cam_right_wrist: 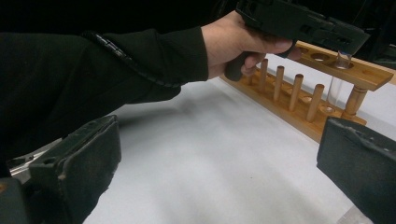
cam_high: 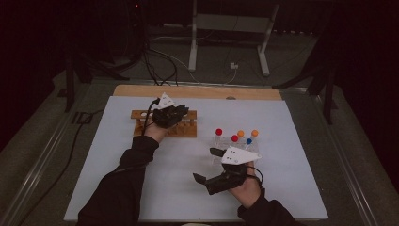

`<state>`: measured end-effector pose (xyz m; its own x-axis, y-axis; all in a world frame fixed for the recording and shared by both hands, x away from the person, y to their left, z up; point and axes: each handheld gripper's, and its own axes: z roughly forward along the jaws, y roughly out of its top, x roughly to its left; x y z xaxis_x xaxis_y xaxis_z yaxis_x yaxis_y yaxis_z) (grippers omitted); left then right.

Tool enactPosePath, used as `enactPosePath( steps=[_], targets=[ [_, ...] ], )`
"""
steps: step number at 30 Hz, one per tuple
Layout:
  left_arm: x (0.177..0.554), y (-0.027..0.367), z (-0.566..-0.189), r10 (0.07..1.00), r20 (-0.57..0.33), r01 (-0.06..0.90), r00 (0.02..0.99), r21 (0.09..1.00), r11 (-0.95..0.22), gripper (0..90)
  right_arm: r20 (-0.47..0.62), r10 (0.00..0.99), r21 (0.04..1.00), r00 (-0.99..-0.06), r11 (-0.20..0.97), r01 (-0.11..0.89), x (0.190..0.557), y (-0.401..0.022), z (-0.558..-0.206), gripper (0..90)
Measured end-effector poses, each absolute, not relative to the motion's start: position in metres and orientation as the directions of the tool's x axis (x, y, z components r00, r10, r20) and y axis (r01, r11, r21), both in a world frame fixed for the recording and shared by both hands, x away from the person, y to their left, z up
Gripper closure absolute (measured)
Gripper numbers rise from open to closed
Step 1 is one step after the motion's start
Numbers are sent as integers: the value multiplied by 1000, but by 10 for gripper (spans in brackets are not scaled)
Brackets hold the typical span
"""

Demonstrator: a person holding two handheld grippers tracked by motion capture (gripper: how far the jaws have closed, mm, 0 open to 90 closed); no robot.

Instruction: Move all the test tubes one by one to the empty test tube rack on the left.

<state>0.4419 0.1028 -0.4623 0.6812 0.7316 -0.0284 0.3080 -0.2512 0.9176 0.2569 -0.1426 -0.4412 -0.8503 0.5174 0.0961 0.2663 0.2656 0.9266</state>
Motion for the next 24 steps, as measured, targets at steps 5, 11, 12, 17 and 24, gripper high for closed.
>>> enactPosePath(
  steps=[5,11,12,17,24],
  targets=[
    [442,103,-462,727,-28,309,687,915,-258,757,86,520,928,-850,270,258,257,-143,-441,0],
    [440,104,-459,715,-22,309,698,911,-274,601,73,514,926,-855,283,249,258,-145,-440,0],
    [438,104,-457,715,-19,306,699,911,-276,570,73,514,927,-854,282,249,259,-145,-439,0],
    [430,113,-444,712,-40,310,701,916,-254,424,63,524,933,-849,271,236,259,-150,-434,0],
    [413,128,-434,683,-81,317,726,921,-228,218,65,555,941,-829,242,236,263,-164,-424,0]
  ],
)
